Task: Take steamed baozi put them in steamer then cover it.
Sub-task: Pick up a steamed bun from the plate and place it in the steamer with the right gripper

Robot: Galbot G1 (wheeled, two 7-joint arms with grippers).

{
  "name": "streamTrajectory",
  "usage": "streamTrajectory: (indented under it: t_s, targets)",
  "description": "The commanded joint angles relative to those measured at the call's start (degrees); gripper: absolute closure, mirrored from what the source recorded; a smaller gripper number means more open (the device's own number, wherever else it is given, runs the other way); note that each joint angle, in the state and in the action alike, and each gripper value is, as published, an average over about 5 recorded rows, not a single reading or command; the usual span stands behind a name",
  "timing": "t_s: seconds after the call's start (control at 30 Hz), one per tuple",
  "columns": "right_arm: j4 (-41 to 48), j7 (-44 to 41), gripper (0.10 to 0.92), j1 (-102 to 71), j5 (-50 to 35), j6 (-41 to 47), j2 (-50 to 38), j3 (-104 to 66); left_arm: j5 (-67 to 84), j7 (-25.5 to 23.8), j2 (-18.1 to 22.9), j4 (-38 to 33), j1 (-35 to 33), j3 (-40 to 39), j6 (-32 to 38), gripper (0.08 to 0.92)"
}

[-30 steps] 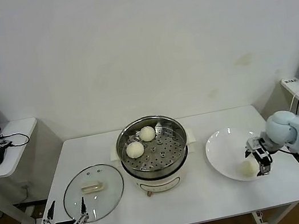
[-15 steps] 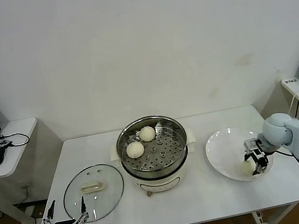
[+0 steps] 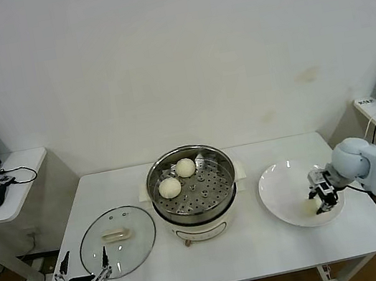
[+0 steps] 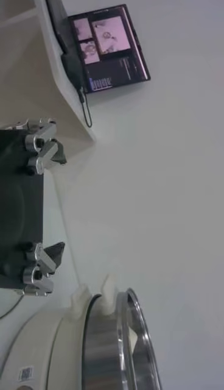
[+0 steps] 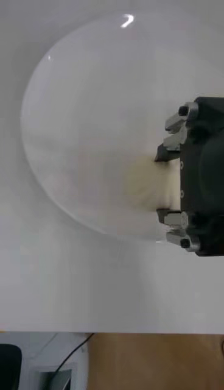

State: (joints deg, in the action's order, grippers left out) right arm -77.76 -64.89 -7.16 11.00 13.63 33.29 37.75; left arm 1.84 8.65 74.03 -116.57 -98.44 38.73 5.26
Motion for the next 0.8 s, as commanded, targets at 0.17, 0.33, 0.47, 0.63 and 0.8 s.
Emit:
streamTrajectory:
  t_s: [0.17, 0.33, 0.47, 0.63, 0.8]
  targets:
    - [-0.75, -1.25, 0.501, 23.54, -9.25, 0.94, 3.87, 8.61, 0.11, -0.09, -0.32, -0.39, 0.24, -0.24, -0.14, 0.177]
    - [-1.32, -1.15, 0.499, 32.93, -13.74, 1.76, 9.3, 13.76, 0.2, -0.11, -0.45, -0.74, -0.02, -0.01, -0.15, 0.177]
    - [-2.25, -0.14, 0.499, 37.98, -16.78, 2.46, 14.29, 17.02, 0.25, -0.1, -0.37, -0.84, -0.07, 0.16, -0.14, 0.177]
    - [-3.33, 2.19, 0.499, 40.0, -19.89, 2.19, 20.35, 21.06, 0.32, -0.1, -0.17, -0.82, -0.13, 0.37, -0.08, 0.177]
    - [-3.67, 3.72, 0.497, 38.47, -21.37, -0.89, 26.15, 23.8, 0.49, -0.07, 0.04, -0.7, -0.09, 0.7, -0.03, 0.177]
